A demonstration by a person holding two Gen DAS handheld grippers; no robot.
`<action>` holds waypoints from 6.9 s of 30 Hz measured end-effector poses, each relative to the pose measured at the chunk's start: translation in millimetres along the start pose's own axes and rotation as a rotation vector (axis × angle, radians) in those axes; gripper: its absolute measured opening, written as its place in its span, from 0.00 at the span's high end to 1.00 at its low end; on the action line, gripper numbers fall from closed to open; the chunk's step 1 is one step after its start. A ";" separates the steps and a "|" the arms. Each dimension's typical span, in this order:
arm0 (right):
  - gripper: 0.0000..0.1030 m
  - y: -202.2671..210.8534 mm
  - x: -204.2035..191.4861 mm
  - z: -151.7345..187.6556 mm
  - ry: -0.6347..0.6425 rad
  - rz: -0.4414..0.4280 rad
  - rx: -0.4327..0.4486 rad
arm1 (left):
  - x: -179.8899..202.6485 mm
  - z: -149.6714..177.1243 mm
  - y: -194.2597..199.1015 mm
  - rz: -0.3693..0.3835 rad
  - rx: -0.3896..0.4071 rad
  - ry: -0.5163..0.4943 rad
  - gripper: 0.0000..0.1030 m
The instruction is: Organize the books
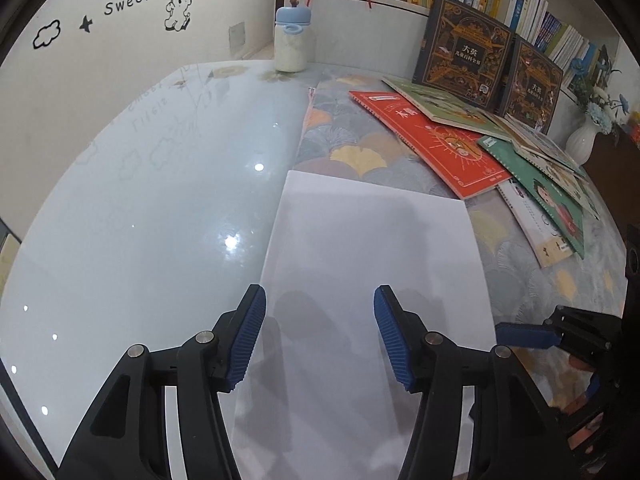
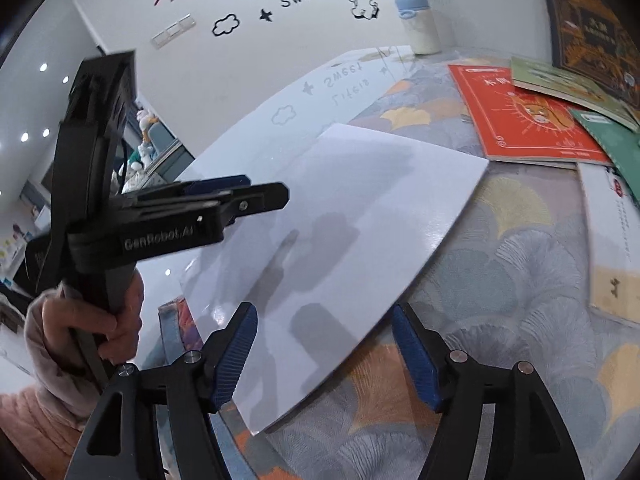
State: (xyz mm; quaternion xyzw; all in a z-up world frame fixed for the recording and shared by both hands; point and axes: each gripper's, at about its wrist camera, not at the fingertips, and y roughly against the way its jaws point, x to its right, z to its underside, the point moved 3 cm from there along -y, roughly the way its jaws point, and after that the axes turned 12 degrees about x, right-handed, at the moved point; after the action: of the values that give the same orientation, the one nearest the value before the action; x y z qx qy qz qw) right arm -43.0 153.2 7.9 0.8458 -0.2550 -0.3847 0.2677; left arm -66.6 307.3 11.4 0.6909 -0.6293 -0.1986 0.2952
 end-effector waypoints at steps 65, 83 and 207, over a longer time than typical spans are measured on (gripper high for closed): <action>0.36 308.3 443.3 -57.0 -0.580 0.524 0.572 | 387.4 -151.2 -176.2 0.319 -0.007 -0.143 0.47; 0.32 249.7 481.6 -94.6 -0.449 0.557 0.245 | 418.5 -140.7 -197.1 0.380 -0.051 -0.221 0.41; 0.00 164.6 153.8 78.9 0.016 0.427 0.123 | 267.7 35.4 -34.5 0.443 -0.038 -0.303 0.00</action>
State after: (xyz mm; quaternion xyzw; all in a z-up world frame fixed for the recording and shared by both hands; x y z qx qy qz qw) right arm -53.9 -84.6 -8.6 0.7904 -0.4492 -0.2961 0.2930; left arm -29.1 38.6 -11.8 0.4930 -0.7983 -0.2424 0.2469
